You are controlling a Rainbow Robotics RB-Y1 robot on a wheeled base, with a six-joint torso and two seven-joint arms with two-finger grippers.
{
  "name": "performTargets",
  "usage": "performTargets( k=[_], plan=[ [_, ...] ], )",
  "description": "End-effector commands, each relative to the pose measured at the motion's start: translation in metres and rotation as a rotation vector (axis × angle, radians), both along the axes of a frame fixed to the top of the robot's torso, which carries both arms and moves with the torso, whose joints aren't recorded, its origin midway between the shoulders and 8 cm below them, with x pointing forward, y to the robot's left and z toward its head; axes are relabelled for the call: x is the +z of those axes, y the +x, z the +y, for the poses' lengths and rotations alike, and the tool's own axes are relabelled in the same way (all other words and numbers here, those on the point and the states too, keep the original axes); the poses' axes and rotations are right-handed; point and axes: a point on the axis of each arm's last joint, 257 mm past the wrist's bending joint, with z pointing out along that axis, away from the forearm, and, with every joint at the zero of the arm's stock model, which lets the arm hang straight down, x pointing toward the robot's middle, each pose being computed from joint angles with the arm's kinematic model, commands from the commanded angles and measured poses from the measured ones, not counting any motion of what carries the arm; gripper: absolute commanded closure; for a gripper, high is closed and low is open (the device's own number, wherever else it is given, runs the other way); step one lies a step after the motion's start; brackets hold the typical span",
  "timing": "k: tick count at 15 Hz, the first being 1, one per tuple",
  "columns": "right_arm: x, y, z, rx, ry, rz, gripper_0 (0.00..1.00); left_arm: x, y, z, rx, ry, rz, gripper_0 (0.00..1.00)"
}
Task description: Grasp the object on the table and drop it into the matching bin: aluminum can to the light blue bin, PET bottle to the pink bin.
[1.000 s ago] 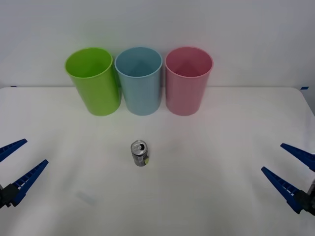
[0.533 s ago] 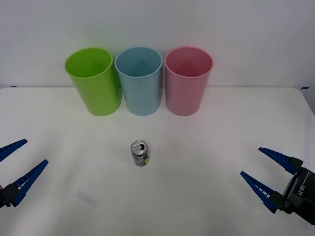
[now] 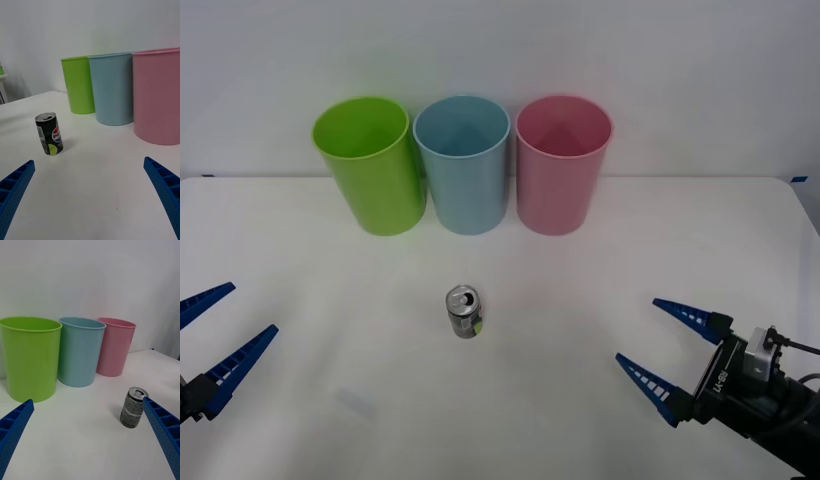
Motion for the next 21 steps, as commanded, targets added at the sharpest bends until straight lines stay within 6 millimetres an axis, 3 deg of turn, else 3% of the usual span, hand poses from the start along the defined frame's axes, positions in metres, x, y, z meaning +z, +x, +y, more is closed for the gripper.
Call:
performTargets(
  k=[1,9,16,21],
  plan=[
    [-0.012,0.003,0.022,0.027,-0.003,0.02,0.0,0.0,0.0,0.0,0.0,0.0,0.0,0.0],
    [-0.034,0.015,0.097,0.045,-0.005,0.057,0.0,0.0,0.0,0.0,0.0,0.0,0.0,0.0],
    [-0.039,0.031,0.147,0.022,-0.028,0.054,0.0,0.0,0.0,0.0,0.0,0.0,0.0,0.0],
    [-0.05,0.054,0.184,0.05,-0.048,0.065,0.0,0.0,0.0,0.0,0.0,0.0,0.0,0.0]
  ],
)
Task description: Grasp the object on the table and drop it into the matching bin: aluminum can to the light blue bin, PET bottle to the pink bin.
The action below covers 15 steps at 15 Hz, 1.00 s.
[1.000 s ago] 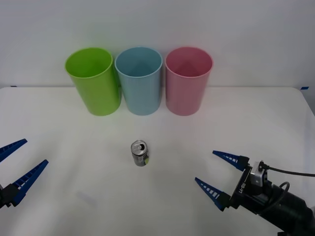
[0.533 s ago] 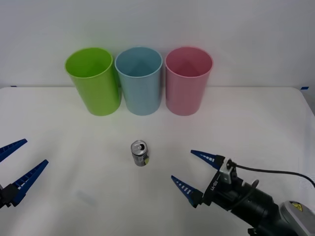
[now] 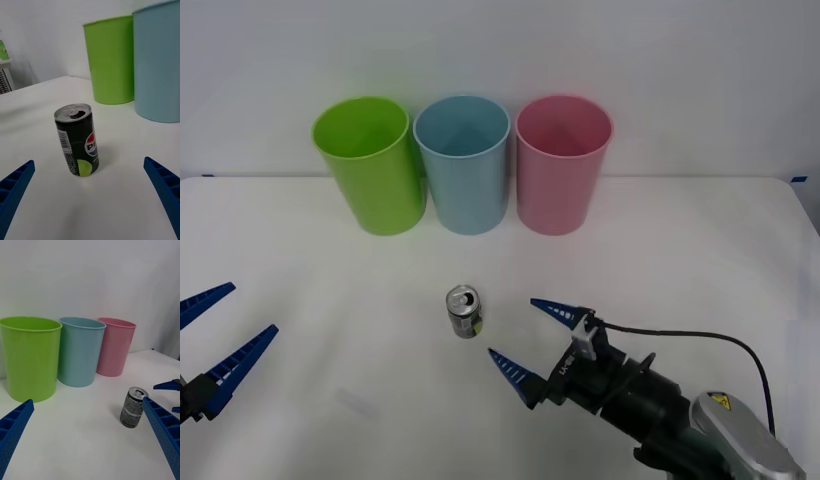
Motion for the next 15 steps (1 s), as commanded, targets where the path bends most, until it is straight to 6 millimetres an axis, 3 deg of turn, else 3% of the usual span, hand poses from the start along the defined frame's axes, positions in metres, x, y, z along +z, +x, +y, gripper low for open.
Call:
performTargets(
  k=[1,11,15],
  plan=[
    [-0.005,0.016,0.018,0.01,-0.009,-0.001,0.0,0.0,0.0,0.0,0.0,0.0,0.0,0.0],
    [-0.015,0.049,0.08,0.044,-0.045,0.019,0.0,0.0,0.0,0.0,0.0,0.0,0.0,0.0],
    [-0.016,0.049,0.089,0.051,-0.056,0.02,0.0,0.0,0.0,0.0,0.0,0.0,0.0,0.0]
  ],
)
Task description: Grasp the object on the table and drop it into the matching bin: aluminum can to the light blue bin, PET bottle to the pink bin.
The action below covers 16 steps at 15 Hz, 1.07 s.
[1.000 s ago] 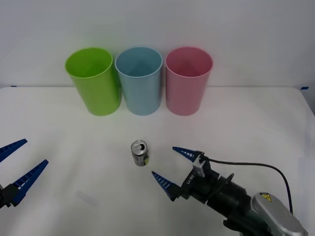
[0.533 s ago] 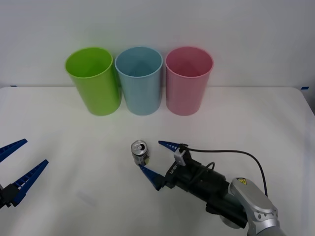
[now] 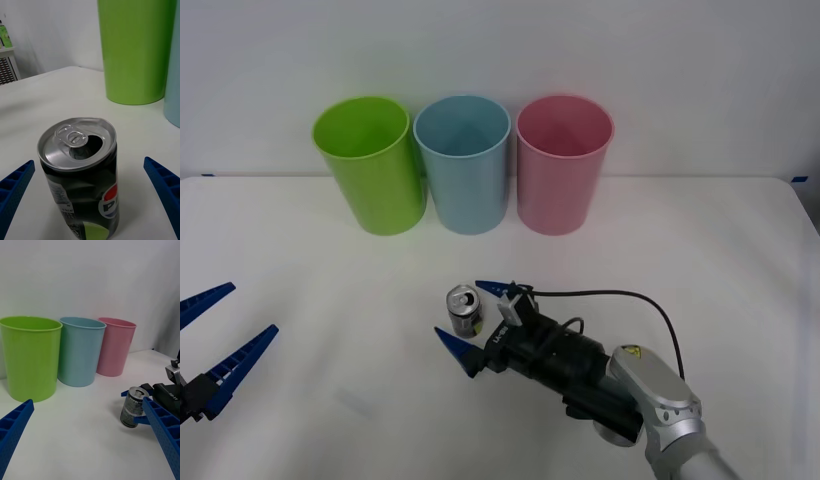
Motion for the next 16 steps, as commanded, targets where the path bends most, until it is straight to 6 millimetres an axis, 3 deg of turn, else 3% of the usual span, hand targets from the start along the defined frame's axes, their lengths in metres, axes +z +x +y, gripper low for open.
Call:
performTargets(
  k=[1,5,6,7,8,16],
  plan=[
    [0.0008,-0.0006,0.0042,0.006,-0.003,-0.003,0.0,0.0,0.0,0.0,0.0,0.0,0.0,0.0],
    [0.0004,-0.0016,0.0053,0.009,-0.007,-0.006,0.0,0.0,0.0,0.0,0.0,0.0,0.0,0.0],
    [0.0003,-0.0013,0.0051,0.008,-0.008,-0.007,0.62,0.0,0.0,0.0,0.0,0.0,0.0,0.0],
    [0.0004,-0.0016,0.0053,0.01,-0.007,-0.008,0.91,0.0,0.0,0.0,0.0,0.0,0.0,0.0],
    [0.0006,-0.0014,0.0058,0.009,-0.007,-0.008,1.0,0.0,0.0,0.0,0.0,0.0,0.0,0.0],
    [0.0038,-0.0013,0.0082,0.015,-0.007,-0.017,1.0,0.0,0.0,0.0,0.0,0.0,0.0,0.0]
  ],
)
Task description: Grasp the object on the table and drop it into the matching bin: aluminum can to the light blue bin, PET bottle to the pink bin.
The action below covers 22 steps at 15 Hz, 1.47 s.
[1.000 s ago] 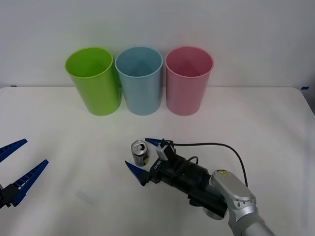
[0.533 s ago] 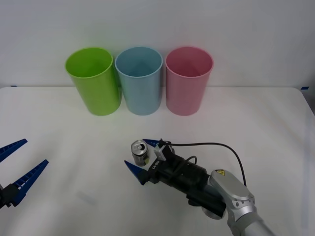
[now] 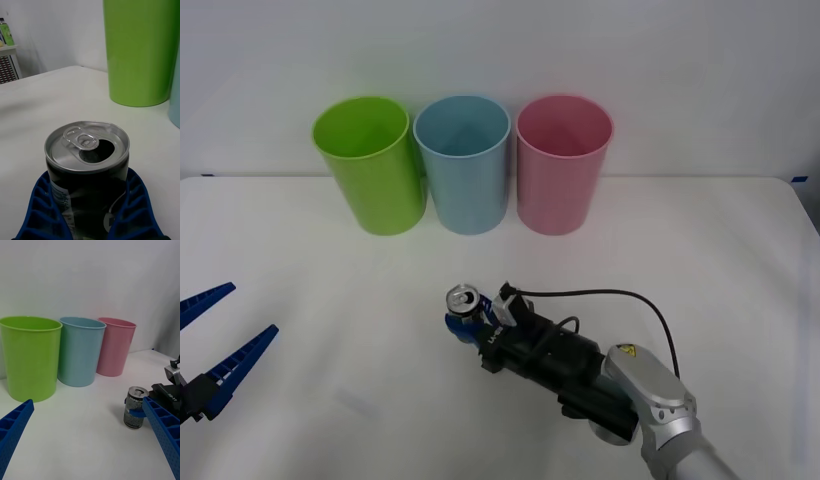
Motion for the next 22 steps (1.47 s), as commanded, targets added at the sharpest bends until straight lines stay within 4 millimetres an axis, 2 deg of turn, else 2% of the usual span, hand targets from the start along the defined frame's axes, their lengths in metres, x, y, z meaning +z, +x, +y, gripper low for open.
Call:
performTargets(
  k=[1,5,10,18,22],
  plan=[
    [0.004,-0.002,0.003,0.012,0.006,-0.007,1.0,0.0,0.0,0.0,0.0,0.0,0.0,0.0],
    [0.014,-0.003,0.002,0.029,0.031,-0.021,1.0,0.0,0.0,0.0,0.0,0.0,0.0,0.0],
    [0.047,0.002,-0.017,0.01,0.089,-0.054,1.0,0.0,0.0,0.0,0.0,0.0,0.0,0.0],
    [0.119,-0.007,-0.061,-0.028,0.223,-0.031,1.0,0.0,0.0,0.0,0.0,0.0,0.0,0.0],
    [0.165,-0.004,-0.068,-0.052,0.28,-0.028,1.0,0.0,0.0,0.0,0.0,0.0,0.0,0.0]
  ],
)
